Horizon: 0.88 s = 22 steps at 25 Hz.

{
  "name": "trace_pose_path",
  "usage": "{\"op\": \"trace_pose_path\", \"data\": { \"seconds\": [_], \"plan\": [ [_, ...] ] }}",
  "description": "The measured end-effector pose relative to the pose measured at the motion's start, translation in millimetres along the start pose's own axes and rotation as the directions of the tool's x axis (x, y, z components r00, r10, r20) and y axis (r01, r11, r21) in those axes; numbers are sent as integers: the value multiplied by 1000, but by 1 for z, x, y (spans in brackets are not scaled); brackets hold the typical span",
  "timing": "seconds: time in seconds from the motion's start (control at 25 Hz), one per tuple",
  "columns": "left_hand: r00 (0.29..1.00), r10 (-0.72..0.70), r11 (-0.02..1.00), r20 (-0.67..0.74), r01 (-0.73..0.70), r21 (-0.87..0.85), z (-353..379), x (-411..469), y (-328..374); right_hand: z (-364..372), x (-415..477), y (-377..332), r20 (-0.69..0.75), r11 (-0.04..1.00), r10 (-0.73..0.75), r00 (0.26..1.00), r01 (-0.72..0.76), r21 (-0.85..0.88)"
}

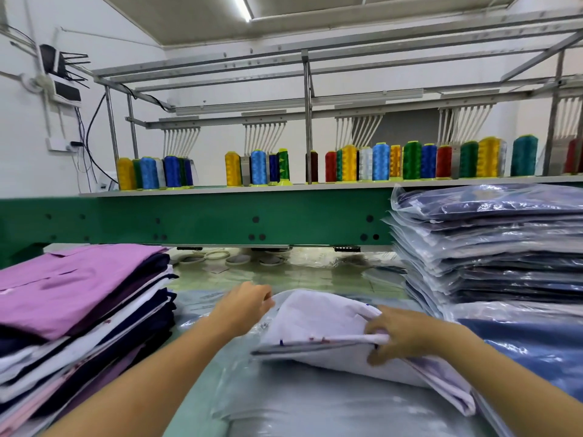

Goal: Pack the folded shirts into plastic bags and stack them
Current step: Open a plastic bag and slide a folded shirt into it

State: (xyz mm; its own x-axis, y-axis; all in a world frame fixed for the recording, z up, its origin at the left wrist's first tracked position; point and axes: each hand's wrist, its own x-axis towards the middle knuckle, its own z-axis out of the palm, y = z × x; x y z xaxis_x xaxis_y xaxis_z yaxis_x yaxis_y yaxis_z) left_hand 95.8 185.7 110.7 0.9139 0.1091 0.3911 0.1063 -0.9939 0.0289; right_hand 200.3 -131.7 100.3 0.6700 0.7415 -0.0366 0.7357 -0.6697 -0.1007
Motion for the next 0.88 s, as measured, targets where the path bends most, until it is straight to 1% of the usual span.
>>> {"op": "trace_pose_path", "data": {
  "seconds": [0.04, 0.08, 0.16, 0.2, 0.28, 0.36, 0.48, 0.6, 0.72, 0.76, 0.8, 0.84, 0.88],
  "plan": [
    [1000, -1, 1000, -2, 1, -18, 0, -3, 1, -2, -3, 0, 39, 997, 31, 999, -28, -67],
    [1000, -4, 1000, -2, 4, -31, -1, -5, 3, -3, -4, -2, 18, 988, 45, 999, -41, -149],
    [1000, -4, 999, -2, 3, -52, -4, -3, 13, -4, -2, -10, -121, 948, 26, 992, -63, -313],
    [1000, 1, 997, -10, -2, -72, -5, -2, 21, -4, 0, -17, -177, 936, 15, 984, -76, -345],
    [999, 22, 989, -34, -27, -142, -9, 3, 42, -5, 7, -35, -246, 932, -20, 969, -71, -356],
    [994, 72, 973, -86, -89, -211, -17, 8, 66, -10, 13, -56, -266, 958, -37, 963, -42, -285],
    [961, 199, 933, -192, -246, -263, -35, 12, 105, -19, 24, -78, -309, 996, -20, 951, -7, -85],
    [912, 270, 888, -309, -360, -287, -53, 7, 123, -19, 31, -84, -358, 993, 75, 931, -37, 112],
    [877, 325, 841, -353, -439, -317, -56, -10, 117, -15, 35, -82, -390, 982, 133, 911, -67, 177],
    [874, 328, 841, -357, -443, -311, -53, -16, 113, -13, 37, -82, -376, 972, 158, 913, -77, 222],
    [882, 310, 876, -355, -410, -255, -49, -21, 107, -12, 38, -83, -361, 958, 182, 915, -82, 276],
    [906, 247, 932, -343, -319, -172, -43, -24, 100, -12, 39, -85, -358, 938, 216, 909, -92, 333],
    [941, 133, 977, -310, -177, -117, -38, -26, 89, -12, 39, -89, -366, 913, 262, 893, -107, 393]
  ]
}}
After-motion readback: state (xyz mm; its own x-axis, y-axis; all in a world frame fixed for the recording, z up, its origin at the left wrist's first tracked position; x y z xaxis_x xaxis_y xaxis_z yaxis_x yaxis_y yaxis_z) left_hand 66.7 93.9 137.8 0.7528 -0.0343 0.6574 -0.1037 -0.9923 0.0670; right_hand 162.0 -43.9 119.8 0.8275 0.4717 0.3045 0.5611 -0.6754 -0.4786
